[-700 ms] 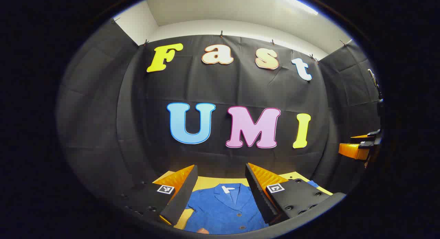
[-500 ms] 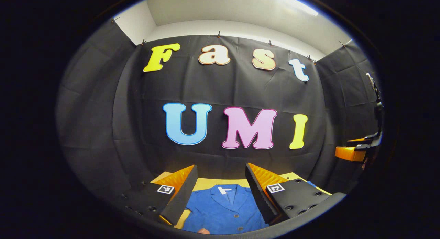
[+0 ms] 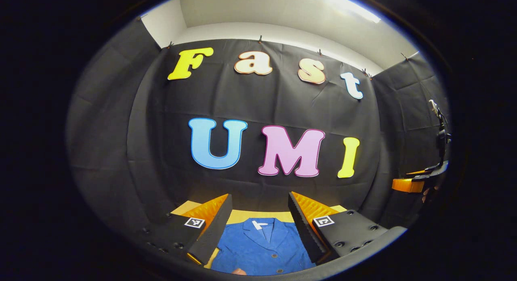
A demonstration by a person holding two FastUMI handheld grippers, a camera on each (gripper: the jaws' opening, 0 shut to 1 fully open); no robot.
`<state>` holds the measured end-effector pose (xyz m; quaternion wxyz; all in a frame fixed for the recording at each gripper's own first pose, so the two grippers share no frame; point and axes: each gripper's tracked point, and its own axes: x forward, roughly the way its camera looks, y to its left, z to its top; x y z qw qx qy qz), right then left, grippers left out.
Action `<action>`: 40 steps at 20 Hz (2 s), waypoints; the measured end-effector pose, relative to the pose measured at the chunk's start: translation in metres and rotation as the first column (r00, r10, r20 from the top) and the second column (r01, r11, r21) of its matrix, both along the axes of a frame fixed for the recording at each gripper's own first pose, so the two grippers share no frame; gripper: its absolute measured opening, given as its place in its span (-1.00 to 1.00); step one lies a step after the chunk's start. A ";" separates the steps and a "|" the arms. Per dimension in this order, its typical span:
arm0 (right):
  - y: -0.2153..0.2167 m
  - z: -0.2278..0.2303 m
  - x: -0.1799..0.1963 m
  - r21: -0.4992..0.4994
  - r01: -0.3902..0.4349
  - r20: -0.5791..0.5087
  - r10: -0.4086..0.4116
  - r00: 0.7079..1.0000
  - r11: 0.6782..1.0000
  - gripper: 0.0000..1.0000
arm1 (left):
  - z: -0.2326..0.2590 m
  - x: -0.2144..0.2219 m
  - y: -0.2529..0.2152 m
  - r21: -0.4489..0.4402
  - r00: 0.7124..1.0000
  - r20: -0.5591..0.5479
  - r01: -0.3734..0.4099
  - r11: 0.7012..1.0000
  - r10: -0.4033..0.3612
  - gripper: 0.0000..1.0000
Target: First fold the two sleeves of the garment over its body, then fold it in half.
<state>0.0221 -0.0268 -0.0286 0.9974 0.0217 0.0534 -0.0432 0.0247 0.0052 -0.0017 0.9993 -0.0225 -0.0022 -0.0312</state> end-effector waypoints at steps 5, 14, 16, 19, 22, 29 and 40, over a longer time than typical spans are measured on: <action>0.009 0.003 0.009 -0.024 -0.016 0.000 0.016 1.000 1.000 0.92 | 0.000 0.007 0.004 0.000 1.000 0.010 0.001 1.000 -0.001 0.59; -0.028 -0.016 0.061 -0.077 -0.036 -0.035 0.033 0.999 0.996 0.83 | 0.010 0.030 -0.031 0.011 1.000 0.020 -0.013 1.000 0.013 0.59; -0.047 -0.034 0.084 -0.057 -0.030 -0.100 0.025 0.995 0.998 0.93 | 0.012 0.038 -0.039 0.024 0.999 0.030 -0.018 1.000 0.017 0.59; -0.080 -0.060 0.128 -0.042 -0.035 -0.175 0.027 0.984 0.999 0.92 | 0.002 0.049 -0.053 0.051 1.000 -0.002 -0.031 0.998 0.031 0.60; -0.128 -0.115 0.178 -0.015 0.001 -0.309 -0.005 0.951 1.000 0.92 | -0.004 0.057 -0.065 0.038 0.999 -0.022 -0.048 0.998 0.049 0.60; -0.224 -0.302 0.232 0.060 0.124 -0.636 -0.058 0.769 0.990 0.96 | -0.037 0.071 -0.069 0.121 0.975 -0.140 -0.154 0.981 0.170 0.60; -0.261 -0.433 0.250 0.066 0.177 -0.794 -0.055 0.605 0.982 0.96 | -0.053 0.097 -0.106 0.206 0.954 -0.209 -0.171 0.963 0.214 0.60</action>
